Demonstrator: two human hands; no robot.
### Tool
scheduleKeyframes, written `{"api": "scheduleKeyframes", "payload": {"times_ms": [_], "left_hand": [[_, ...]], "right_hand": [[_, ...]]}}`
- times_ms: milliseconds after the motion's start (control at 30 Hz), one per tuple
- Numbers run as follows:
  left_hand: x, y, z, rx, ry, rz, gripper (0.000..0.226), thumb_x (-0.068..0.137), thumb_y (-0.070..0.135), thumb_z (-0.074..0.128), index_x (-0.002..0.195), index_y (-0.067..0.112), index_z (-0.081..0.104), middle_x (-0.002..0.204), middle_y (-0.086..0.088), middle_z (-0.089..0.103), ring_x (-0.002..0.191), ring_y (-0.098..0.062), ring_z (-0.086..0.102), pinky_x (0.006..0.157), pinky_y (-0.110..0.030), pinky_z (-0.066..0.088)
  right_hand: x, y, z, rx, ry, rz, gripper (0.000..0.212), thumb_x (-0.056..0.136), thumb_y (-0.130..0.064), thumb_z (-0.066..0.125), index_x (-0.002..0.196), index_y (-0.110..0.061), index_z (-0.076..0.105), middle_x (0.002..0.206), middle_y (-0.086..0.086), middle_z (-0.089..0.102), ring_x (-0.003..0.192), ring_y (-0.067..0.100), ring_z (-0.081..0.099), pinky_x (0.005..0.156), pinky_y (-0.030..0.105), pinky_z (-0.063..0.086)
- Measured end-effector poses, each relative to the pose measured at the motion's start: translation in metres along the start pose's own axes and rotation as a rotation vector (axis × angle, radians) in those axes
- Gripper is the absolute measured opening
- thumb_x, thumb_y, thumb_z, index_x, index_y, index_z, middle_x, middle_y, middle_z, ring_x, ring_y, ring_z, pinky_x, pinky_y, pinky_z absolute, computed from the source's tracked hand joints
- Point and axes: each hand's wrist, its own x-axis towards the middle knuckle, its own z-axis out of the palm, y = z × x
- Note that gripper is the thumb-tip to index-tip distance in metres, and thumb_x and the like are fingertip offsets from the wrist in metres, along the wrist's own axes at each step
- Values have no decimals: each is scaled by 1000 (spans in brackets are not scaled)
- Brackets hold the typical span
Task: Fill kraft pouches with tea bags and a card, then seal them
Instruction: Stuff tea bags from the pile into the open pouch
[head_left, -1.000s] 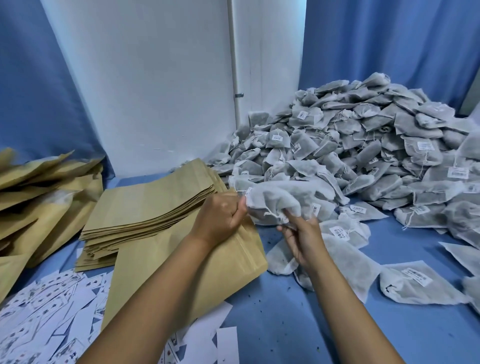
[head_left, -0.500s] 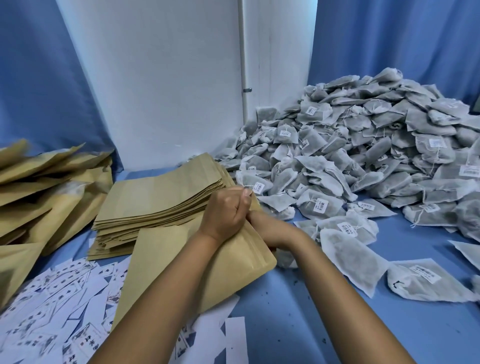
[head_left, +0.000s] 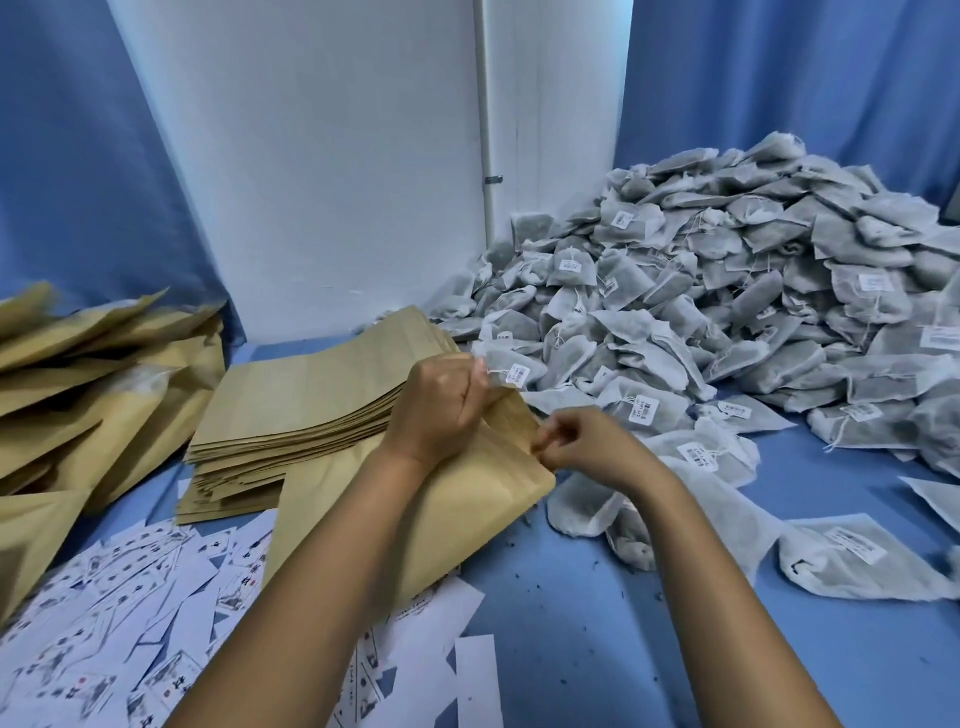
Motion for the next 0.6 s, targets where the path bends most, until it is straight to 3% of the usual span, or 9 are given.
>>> {"api": "scheduleKeyframes", "payload": {"times_ms": [67,133,167,233,300,367,467,533,600], "left_hand": [[2,3,5,17,-6,20,47,92,8,36,46,2,44,45,-7,36,45,-11,29,49,-24,23],[2,4,8,5,7,8,47,92,8,36,46,2,44,45,-6,35,45,-10,28,49,-22,21],[1,5,9,-8,22,-17,47,92,8,36,46,3,43,46,-3,33,45,-10,29,49,-23,22],[0,5,11,-24,44,-51,48,92,9,36,46,3,43,50,2,30,45,-10,29,48,-23,23],[0,5,13,-19,39,-45,48,92,10,36,46,2,43,50,1,31,45,-11,30,49,-23,23],[0,7,14,-12,22,-46,48,93,10,36,46,2,43,48,-2,32,44,-12,31,48,-23,23],[-2,9,14,-15,6,-64,48,93,10,36,46,1,43,45,-8,36,44,-13,32,48,-24,23],[-4,9,13,-17,-2,-62,48,93,11,35,47,2,43,47,-5,34,44,-13,31,50,-21,21],[-5,8,10,-26,-5,-66,48,94,12,34,47,2,42,49,-2,33,44,-13,31,51,-21,22]], "right_hand": [[0,19,-11,-202,166,78,18,70,-15,79,75,-11,62,82,7,67,75,16,60,64,29,45],[-3,34,-13,-374,334,205,26,73,-28,75,85,-11,60,97,10,63,97,26,58,72,30,44],[-6,40,-11,-465,333,302,39,74,-38,74,98,-12,59,116,13,56,112,32,50,85,33,45],[-15,53,5,-641,180,437,73,69,-57,70,127,-21,46,142,13,32,132,40,26,107,47,29],[-21,62,28,-733,131,420,83,69,-61,67,137,-26,34,150,13,18,138,43,14,110,53,18],[-22,61,42,-724,178,309,78,76,-49,67,140,-23,30,151,16,14,137,40,21,110,49,23],[-21,55,44,-313,162,92,78,78,-28,69,143,-11,28,147,12,28,129,32,41,103,39,39],[-20,59,45,-309,215,142,82,79,-41,66,145,-14,26,148,9,30,136,33,30,111,41,29],[-21,66,47,-600,275,316,81,79,-59,54,146,-26,23,154,6,17,141,41,9,113,51,10]]}}
